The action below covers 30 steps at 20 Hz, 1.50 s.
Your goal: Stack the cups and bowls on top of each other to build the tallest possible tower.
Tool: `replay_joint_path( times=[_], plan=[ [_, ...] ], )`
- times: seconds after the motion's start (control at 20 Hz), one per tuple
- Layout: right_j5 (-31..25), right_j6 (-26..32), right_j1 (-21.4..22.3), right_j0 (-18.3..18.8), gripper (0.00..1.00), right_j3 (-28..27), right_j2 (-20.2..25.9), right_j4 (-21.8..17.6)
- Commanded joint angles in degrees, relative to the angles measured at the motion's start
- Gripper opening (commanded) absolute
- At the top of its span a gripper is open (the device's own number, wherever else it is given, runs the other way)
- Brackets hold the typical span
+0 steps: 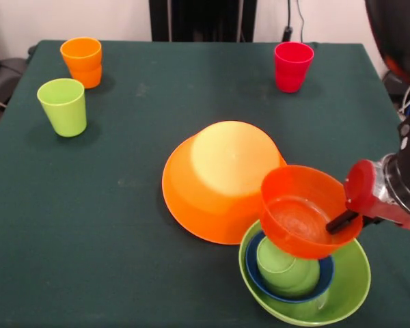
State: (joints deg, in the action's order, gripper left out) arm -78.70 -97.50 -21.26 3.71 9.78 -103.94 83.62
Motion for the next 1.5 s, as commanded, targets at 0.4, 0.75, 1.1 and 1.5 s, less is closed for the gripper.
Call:
replay_joint_path(
  times=[0.4, 0.75, 1.1, 1.5],
  plan=[
    [-9.0, -0.8, -4.1, 1.8, 0.00, -1.1, 5.3, -5.2],
    [-5.8, -0.1, -4.6, 3.1, 0.00, -3.4, 5.4, -2.5],
    [-8.0, 2.5, -3.3, 6.7, 0.00, -7.3, -3.2, 6.5],
    [-13.5, 8.7, -0.8, 9.9, 0.00, -8.4, -17.3, 20.5]
  ],
)
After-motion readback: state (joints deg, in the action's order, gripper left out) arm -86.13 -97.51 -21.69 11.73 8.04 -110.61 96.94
